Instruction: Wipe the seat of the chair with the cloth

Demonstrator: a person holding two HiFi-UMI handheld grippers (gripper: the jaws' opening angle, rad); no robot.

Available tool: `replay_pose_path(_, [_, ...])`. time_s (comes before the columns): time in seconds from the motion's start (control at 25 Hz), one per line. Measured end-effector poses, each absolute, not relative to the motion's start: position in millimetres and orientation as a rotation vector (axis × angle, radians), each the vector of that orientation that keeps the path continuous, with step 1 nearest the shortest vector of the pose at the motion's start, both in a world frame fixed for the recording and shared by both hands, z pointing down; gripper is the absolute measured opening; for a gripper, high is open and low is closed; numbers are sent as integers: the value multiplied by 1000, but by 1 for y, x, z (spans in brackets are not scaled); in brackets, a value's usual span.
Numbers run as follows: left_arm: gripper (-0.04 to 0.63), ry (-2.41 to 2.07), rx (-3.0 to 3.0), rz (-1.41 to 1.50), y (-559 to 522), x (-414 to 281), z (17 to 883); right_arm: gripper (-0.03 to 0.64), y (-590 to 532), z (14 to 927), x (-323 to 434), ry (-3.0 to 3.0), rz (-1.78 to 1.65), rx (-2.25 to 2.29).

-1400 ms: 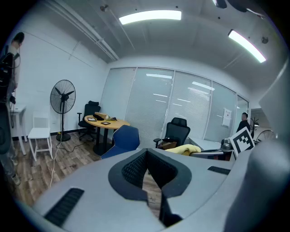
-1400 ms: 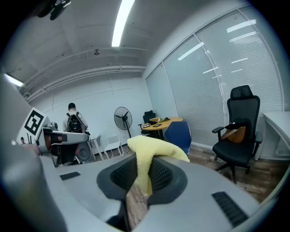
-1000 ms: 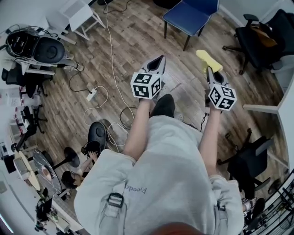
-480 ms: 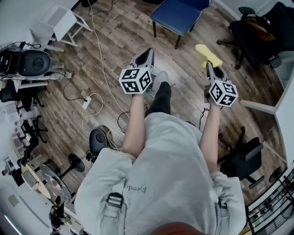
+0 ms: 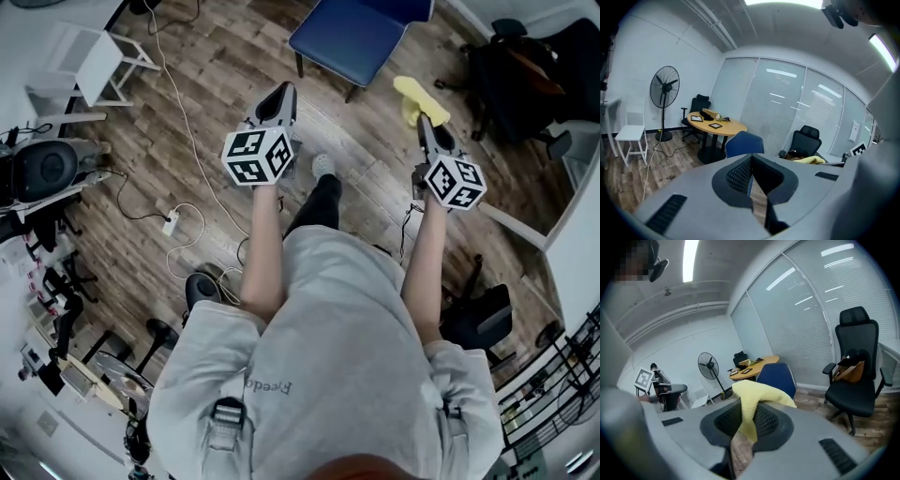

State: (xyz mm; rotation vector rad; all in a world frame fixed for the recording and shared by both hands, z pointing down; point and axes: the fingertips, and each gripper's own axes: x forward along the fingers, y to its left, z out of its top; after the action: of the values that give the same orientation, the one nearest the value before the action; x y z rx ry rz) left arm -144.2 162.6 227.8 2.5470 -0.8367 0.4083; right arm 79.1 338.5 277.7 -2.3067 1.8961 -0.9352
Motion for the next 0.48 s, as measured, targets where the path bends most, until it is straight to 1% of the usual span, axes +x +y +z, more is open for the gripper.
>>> replay_pose_path(0.28, [26,-877,2471,315,56,-145,244,63,247,285,103,1911,-974,-2370])
replay_pose_path(0.48, [26,-870,2399,272,18,-150,258,63,213,281,123,1909,-961,-2404])
